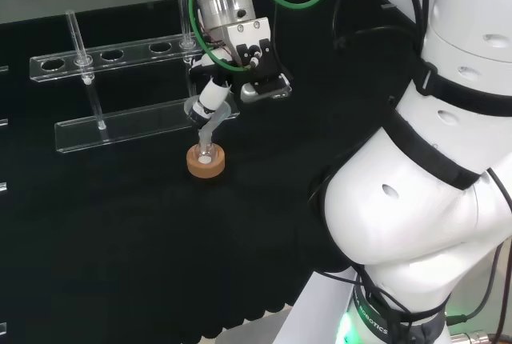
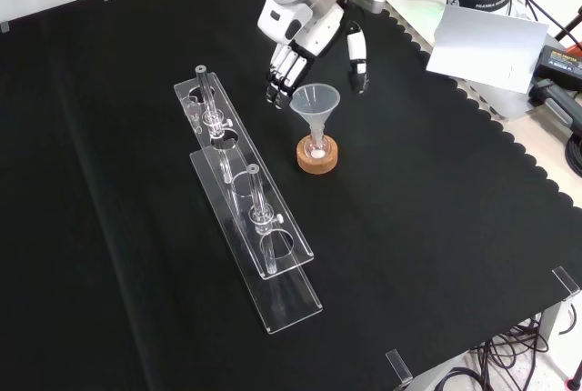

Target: Remove the funnel from the round-bottom flask.

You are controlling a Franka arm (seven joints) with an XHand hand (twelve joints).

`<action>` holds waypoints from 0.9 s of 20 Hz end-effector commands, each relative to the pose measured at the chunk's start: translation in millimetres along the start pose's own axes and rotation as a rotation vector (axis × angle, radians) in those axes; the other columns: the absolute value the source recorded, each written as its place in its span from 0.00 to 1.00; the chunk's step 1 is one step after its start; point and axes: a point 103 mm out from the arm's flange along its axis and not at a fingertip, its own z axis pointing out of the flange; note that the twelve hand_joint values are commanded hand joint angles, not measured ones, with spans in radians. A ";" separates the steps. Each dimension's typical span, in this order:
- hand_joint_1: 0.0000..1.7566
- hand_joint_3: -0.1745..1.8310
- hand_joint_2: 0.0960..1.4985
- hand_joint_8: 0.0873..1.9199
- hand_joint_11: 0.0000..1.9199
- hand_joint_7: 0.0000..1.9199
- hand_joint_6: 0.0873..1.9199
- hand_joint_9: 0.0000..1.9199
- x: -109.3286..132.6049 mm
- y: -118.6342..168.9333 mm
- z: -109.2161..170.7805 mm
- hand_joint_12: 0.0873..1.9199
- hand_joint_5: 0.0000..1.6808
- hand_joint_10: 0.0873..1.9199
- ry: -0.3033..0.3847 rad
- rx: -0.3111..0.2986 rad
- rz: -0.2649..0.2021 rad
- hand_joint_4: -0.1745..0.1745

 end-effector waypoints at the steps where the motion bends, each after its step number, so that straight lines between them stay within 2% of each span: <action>1: 0.38 0.05 0.48 0.03 0.17 0.00 0.00 0.02 -2.4 4.4 3.7 0.77 0.00 0.45 -0.008 -0.009 0.004 0.46; 7: 0.38 0.05 0.48 0.03 0.17 0.00 0.00 0.02 0.0 17.1 16.4 0.77 0.00 0.45 -0.006 -0.015 -0.004 0.46; 18: 0.39 0.05 0.49 0.08 0.18 0.00 0.00 0.04 -1.0 18.7 20.7 0.77 0.01 0.45 -0.010 -0.016 -0.004 0.46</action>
